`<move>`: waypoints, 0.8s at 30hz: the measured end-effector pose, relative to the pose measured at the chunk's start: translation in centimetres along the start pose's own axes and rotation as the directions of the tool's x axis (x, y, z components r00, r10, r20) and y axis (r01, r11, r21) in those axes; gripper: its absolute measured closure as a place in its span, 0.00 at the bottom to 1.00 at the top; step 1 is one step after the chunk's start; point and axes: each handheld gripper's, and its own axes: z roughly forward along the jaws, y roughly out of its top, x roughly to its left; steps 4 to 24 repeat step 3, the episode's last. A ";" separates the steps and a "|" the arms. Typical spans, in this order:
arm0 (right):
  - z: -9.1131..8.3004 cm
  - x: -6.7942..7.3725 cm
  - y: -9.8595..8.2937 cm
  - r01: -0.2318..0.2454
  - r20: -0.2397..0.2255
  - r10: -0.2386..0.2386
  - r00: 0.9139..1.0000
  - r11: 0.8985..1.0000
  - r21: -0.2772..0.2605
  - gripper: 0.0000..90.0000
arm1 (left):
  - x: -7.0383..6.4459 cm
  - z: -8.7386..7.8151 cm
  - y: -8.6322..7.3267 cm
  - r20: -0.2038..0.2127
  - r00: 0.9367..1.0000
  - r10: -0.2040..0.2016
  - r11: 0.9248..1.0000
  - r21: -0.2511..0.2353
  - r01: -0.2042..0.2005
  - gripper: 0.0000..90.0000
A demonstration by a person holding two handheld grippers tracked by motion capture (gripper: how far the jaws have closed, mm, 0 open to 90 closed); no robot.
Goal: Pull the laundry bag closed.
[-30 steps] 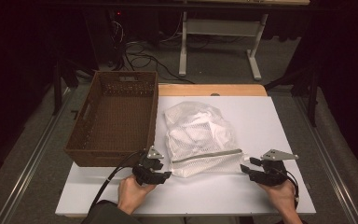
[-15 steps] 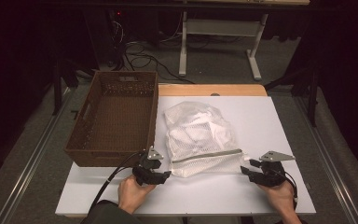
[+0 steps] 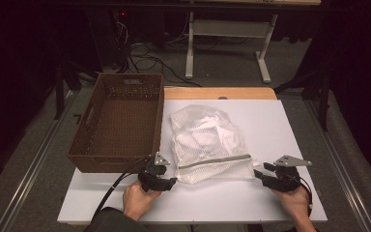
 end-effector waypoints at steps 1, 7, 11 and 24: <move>0.0 -0.2 0.0 -0.002 0.008 0.002 1.000 1.000 -0.005 0.52 | 0.0 0.2 -0.1 -0.010 1.000 0.015 1.000 0.000 -0.015 0.49; -0.1 -0.3 0.1 0.006 0.031 -0.006 1.000 1.000 -0.015 0.50 | -0.1 0.5 -0.3 -0.026 0.999 0.040 0.999 0.006 -0.040 0.47; -0.1 -0.3 0.1 0.006 0.031 -0.006 1.000 1.000 -0.015 0.50 | -0.1 0.5 -0.3 -0.026 0.999 0.040 0.999 0.006 -0.040 0.47; -0.1 -0.3 0.1 0.006 0.031 -0.006 1.000 1.000 -0.015 0.50 | -0.1 0.5 -0.3 -0.026 0.999 0.040 0.999 0.006 -0.040 0.47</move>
